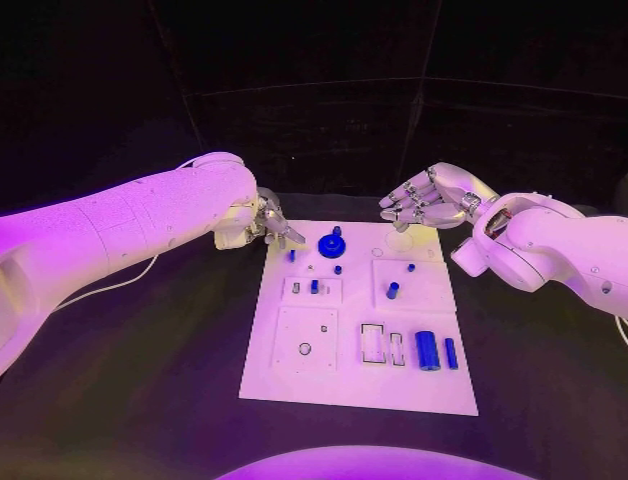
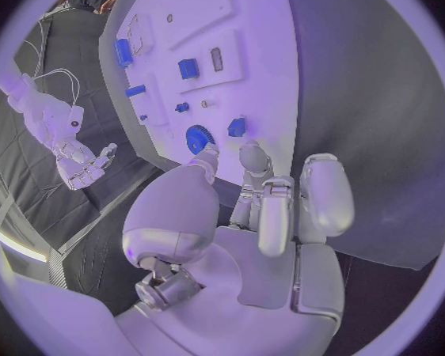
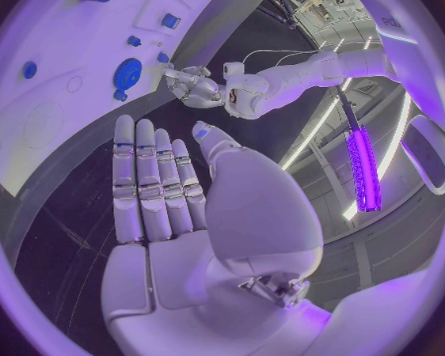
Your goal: Assemble the parts on the task board
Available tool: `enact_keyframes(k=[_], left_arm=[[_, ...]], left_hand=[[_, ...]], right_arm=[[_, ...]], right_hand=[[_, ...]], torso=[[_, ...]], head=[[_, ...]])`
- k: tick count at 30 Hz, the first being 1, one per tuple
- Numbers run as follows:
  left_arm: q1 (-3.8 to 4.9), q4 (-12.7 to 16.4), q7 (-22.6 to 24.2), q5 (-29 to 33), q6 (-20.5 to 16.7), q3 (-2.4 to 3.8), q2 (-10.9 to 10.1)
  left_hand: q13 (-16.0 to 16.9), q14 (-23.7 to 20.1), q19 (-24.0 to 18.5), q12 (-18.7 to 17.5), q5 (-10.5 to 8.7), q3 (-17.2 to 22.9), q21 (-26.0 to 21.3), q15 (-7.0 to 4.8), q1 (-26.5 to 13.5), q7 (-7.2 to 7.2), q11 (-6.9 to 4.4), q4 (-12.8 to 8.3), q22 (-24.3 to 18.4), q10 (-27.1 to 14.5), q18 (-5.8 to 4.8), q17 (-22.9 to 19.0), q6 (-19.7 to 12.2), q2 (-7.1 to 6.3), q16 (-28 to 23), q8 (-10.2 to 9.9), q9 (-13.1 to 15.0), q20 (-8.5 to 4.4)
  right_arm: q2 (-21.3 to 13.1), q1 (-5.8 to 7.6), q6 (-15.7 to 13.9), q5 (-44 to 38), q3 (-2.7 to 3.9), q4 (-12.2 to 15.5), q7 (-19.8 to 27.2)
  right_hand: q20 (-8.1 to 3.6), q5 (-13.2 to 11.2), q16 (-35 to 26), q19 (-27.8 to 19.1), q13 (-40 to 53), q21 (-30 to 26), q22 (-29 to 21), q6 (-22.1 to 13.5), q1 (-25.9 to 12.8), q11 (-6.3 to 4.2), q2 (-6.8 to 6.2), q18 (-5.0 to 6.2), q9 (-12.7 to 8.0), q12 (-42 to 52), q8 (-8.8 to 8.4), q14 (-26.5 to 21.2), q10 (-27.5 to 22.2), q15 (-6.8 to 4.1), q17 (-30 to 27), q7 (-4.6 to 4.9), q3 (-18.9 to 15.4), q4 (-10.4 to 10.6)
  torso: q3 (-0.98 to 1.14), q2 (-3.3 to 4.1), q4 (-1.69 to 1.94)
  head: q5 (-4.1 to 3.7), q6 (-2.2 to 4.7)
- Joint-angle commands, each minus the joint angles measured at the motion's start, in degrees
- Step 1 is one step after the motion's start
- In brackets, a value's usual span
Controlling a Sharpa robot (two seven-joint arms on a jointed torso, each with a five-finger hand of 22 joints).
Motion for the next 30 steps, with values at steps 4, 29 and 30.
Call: enact_keyframes(k=[4, 29, 30], left_arm=[[-0.38, -0.93, 1.41, -1.4, 1.3, -0.01, 0.64], [-0.94, -0.63, 1.81, -1.42, 2.62, -0.04, 1.21], [-0.94, -0.62, 1.82, -1.42, 2.62, -0.04, 1.22]], left_hand=[[-0.06, 5.78, -0.06, 0.33, 0.03, -0.66, 0.11, 0.28, 0.62, -0.12, 0.15, 0.01, 0.1, 0.09, -0.23, 14.39, 0.73, 0.03, 0.01, -0.11, -0.14, 0.42], [-0.35, 5.78, -0.08, 0.52, 0.06, -1.82, 0.14, 0.08, 4.46, -0.41, -0.1, -2.01, 0.24, 0.0, -0.24, 14.39, 1.95, 0.83, 0.02, 0.16, -1.03, 0.27], [-0.35, 5.78, -0.07, 0.52, 0.06, -1.83, 0.14, 0.08, 4.51, -0.41, -0.11, -2.04, 0.25, 0.0, -0.24, 14.41, 1.95, 0.83, 0.02, 0.16, -1.04, 0.27]], right_arm=[[0.15, 0.12, -0.29, 0.23, 0.04, -0.01, 0.43], [0.41, 0.12, -0.15, 0.23, 0.04, -0.05, 0.27], [0.42, 0.12, -0.16, 0.23, 0.04, -0.06, 0.28]], right_hand=[[0.19, 0.28, -0.06, 0.3, 0.06, -0.24, -0.1, -0.37, -0.39, -0.09, -0.09, 0.24, 0.07, 0.02, -0.01, -0.02, -0.5, 0.22, -0.1, -0.11, -0.03, 0.26], [0.19, 0.28, -0.06, 0.3, 0.06, -0.24, -0.1, -0.37, -0.39, -0.09, -0.09, 0.24, 0.07, 0.02, -0.01, -0.02, -0.5, 0.22, -0.1, -0.11, -0.03, 0.26], [0.19, 0.28, -0.06, 0.3, 0.06, -0.24, -0.1, -0.37, -0.39, -0.09, -0.09, 0.24, 0.07, 0.02, -0.01, -0.02, -0.5, 0.22, -0.1, -0.11, -0.03, 0.26]], torso=[[0.07, -0.07, 0.03], [0.07, -0.1, 0.09], [0.08, -0.12, 0.11]], head=[[0.01, -0.16], [-0.05, -0.37], [-0.04, -0.39]])
